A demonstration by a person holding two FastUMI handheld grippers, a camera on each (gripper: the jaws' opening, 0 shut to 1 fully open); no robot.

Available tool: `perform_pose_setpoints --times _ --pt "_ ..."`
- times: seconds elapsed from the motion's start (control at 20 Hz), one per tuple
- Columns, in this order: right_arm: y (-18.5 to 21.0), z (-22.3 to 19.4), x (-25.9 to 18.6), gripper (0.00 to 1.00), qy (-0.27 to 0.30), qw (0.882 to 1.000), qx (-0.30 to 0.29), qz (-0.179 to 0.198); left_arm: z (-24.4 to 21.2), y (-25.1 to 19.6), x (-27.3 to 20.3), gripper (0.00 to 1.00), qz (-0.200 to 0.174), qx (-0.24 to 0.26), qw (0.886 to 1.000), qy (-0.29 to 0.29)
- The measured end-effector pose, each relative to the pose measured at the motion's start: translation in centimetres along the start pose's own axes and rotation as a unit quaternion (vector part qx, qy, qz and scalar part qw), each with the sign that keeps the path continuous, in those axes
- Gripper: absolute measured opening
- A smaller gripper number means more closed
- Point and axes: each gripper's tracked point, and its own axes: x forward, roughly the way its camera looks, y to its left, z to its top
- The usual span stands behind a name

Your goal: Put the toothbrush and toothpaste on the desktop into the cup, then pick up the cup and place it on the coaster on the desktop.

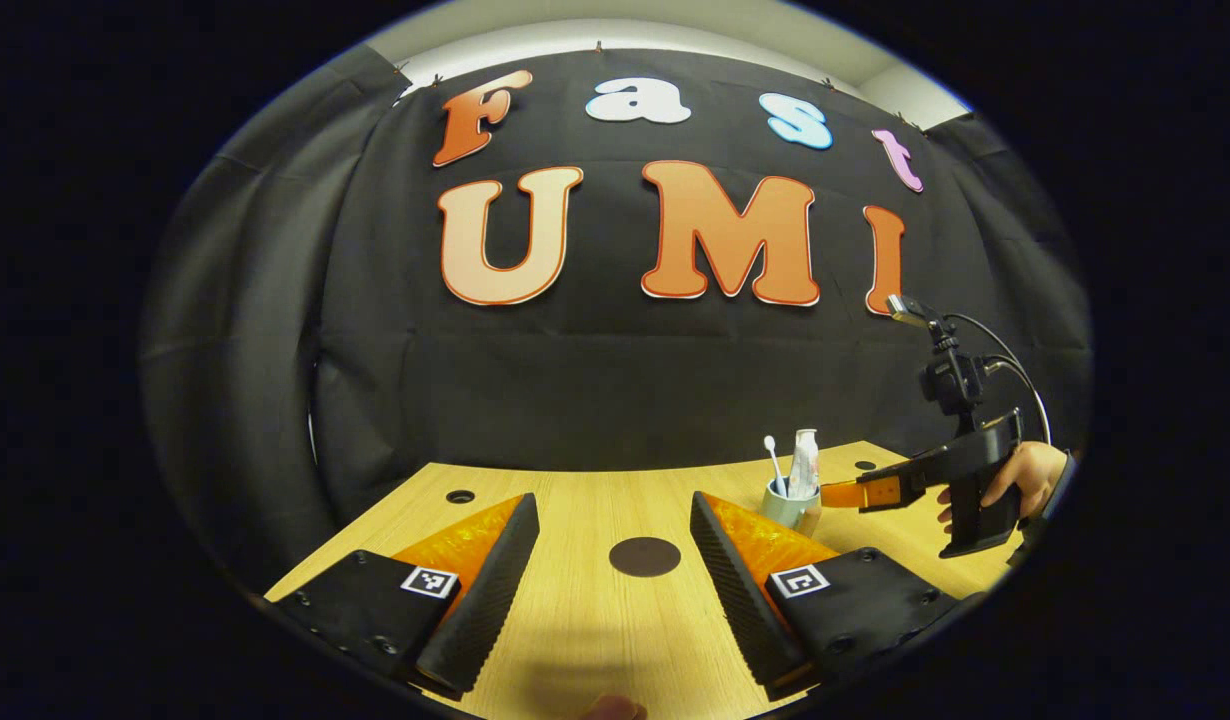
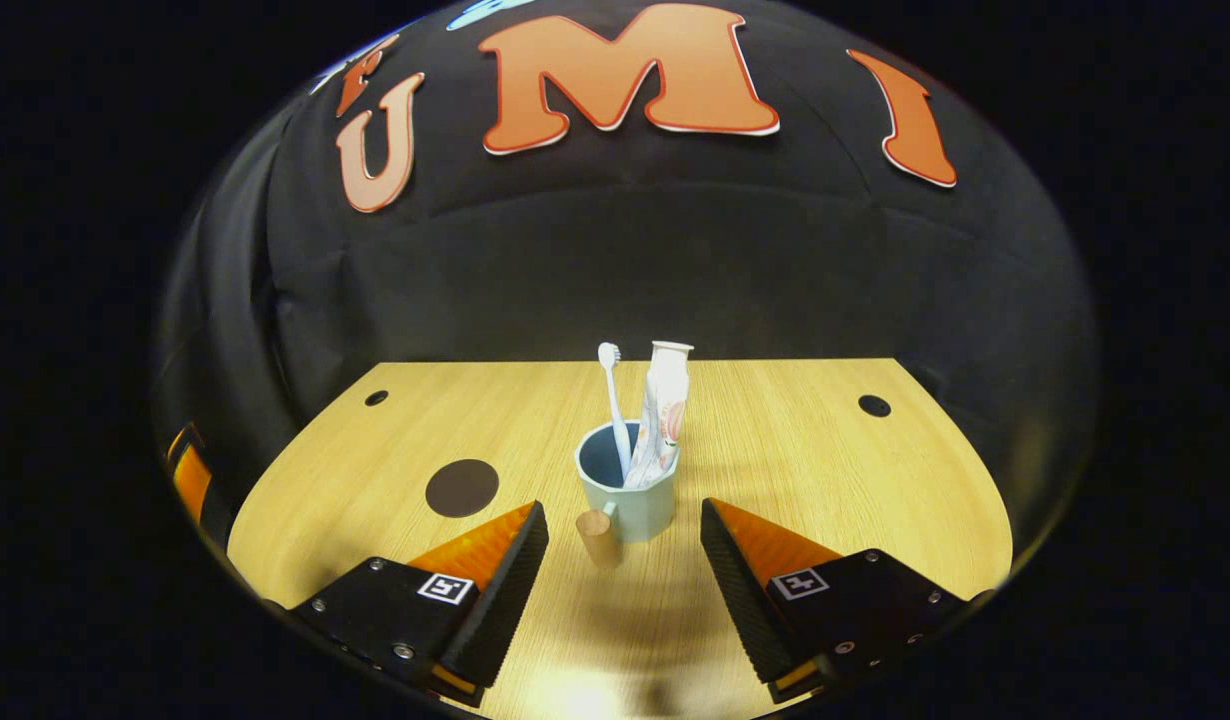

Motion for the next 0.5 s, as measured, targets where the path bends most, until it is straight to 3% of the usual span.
perform_pose_setpoints --times 0.2,0.5 --pt "0.0 -0.9 0.9 0.91 0.057 0.997 0.043 -0.002 -1.2 1.6 -0.8 0.98 0.010 0.000 1.000 0.019" --pt "-0.3 -1.9 3.7 0.88 0.113 0.992 0.038 -0.039 -2.4 2.4 -1.1 0.98 0.013 -0.008 0.999 0.030"
